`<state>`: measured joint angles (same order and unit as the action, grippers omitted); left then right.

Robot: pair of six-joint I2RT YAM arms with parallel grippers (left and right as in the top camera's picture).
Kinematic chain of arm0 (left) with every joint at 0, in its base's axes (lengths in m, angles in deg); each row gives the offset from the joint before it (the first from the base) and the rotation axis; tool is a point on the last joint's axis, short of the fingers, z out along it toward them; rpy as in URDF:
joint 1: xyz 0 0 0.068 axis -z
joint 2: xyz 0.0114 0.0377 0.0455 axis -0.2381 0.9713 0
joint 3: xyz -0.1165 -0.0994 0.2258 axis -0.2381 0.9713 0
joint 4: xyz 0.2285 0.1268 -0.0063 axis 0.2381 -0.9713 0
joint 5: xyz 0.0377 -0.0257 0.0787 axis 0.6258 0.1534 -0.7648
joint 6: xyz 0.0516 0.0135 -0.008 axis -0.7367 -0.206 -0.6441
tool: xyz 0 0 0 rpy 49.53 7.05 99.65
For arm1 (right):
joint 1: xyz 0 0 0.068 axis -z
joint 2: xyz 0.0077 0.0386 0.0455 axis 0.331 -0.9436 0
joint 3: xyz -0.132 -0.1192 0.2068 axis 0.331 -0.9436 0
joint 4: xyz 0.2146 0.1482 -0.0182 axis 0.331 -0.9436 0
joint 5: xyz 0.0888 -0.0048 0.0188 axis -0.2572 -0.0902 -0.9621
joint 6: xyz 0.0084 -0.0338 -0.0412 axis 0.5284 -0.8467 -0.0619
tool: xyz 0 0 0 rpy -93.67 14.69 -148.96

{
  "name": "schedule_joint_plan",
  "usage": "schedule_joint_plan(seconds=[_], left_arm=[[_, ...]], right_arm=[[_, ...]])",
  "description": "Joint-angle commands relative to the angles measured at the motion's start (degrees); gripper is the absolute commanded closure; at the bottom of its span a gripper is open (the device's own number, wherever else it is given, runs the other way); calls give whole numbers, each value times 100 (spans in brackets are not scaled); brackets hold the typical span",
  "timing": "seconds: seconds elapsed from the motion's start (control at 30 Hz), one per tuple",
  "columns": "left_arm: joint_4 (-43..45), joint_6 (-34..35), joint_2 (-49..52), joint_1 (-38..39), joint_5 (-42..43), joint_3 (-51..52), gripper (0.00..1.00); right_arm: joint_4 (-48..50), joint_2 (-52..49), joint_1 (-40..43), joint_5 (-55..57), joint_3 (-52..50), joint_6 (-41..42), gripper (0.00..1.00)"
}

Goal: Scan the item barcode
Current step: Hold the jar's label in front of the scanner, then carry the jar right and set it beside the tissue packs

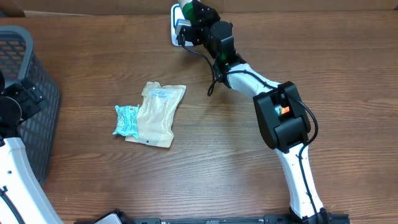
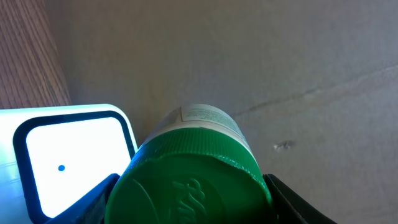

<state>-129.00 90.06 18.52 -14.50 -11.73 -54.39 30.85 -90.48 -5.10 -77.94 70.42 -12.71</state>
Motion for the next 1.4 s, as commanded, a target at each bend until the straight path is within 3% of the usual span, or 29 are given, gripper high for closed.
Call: schedule_joint_plan(seconds=[0.0, 0.4, 0.57, 0.8, 0.93, 1.13, 1.37], left_arm=[[2, -81, 28, -11, -74, -50, 0], [2, -81, 28, -11, -74, -50, 1], [2, -81, 28, -11, -74, -50, 1], [2, -81, 28, -11, -74, -50, 1], [2, -81, 28, -11, -74, -50, 0], [2, -81, 28, -11, -74, -50, 0], [2, -81, 28, -11, -74, -50, 0]], right_arm=[[76, 48, -20, -35, 243, -142, 71], [31, 90, -155, -37, 243, 107, 71], [-127, 413, -162, -55, 243, 1060, 71], [-1040, 1370, -188, -35, 243, 3445, 73], [-2179, 2175, -192, -83, 243, 5095, 73], [-4896, 3283, 76, -868, 243, 7285, 73], [-8540, 3554, 424, -1220, 238, 7490, 69]])
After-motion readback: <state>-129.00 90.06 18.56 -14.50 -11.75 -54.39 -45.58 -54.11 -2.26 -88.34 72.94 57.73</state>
